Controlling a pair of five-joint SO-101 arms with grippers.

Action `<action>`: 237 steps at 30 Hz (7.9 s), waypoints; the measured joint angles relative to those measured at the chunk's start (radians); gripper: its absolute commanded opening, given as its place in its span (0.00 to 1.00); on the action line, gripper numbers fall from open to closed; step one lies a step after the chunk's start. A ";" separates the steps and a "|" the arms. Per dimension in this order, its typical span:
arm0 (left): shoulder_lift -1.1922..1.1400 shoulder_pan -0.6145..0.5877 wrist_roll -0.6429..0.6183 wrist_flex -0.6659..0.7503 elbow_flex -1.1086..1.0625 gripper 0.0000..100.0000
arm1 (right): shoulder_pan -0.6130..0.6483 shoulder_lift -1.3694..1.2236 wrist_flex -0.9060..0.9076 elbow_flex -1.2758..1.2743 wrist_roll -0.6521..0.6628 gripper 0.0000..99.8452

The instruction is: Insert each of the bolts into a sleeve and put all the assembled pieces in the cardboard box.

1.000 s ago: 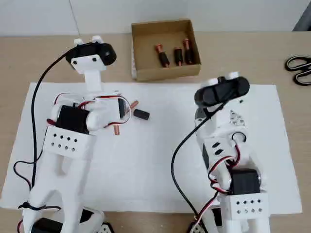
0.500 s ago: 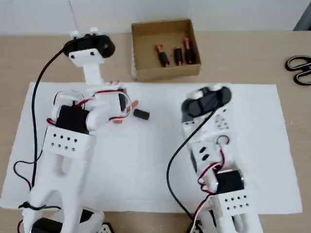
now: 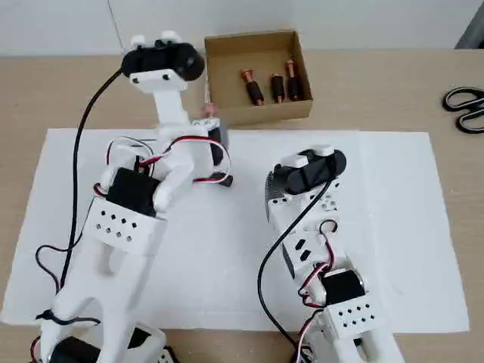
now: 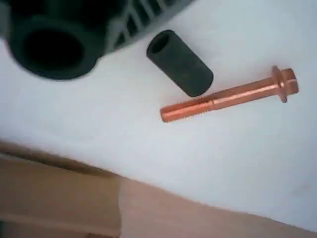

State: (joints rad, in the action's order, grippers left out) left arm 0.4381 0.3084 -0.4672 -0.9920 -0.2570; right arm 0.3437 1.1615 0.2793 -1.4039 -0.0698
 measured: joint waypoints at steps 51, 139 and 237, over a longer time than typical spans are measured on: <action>0.206 0.157 0.018 0.396 -0.489 0.00 | 0.229 0.006 0.000 -0.049 -0.064 0.00; 0.333 0.172 0.138 0.471 -0.723 0.00 | 0.195 0.005 0.000 -0.051 -0.061 0.00; 0.342 -0.784 0.621 -0.181 -0.717 0.16 | -0.167 -1.277 0.491 1.654 0.078 0.00</action>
State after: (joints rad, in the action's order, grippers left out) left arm 0.7802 -0.4757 0.1542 -1.1730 -0.9735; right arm 0.1765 -0.1151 0.7702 0.2501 0.0084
